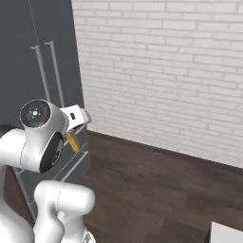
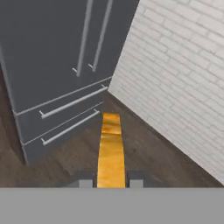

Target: Start the toaster. Once the lever pops up, take the bread to the plate on the dining counter.

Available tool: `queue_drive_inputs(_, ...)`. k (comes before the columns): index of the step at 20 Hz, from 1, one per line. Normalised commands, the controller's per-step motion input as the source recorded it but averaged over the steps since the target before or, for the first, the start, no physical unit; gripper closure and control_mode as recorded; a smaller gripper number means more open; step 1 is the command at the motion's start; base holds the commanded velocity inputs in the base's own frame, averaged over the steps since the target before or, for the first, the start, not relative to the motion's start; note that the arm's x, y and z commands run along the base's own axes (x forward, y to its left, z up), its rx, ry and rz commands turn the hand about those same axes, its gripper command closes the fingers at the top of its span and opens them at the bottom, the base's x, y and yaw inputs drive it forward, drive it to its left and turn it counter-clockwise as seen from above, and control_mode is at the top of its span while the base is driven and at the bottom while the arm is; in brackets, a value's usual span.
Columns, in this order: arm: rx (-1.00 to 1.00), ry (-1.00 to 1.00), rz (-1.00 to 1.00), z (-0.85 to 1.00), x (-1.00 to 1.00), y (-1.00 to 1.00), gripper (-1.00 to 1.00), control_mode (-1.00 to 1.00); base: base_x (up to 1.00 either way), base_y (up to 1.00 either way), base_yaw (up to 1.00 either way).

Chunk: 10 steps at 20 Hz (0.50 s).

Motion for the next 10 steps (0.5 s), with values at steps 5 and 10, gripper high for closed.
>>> queue_drive_inputs(5,0.00,0.00,0.00,0.00,0.00,0.00,1.00,1.00,-0.23,-0.31,-0.72)
queue_drive_inputs(10,0.00,0.00,0.00,0.00,0.00,0.00,1.00,1.00,-0.10,-0.23,-0.70)
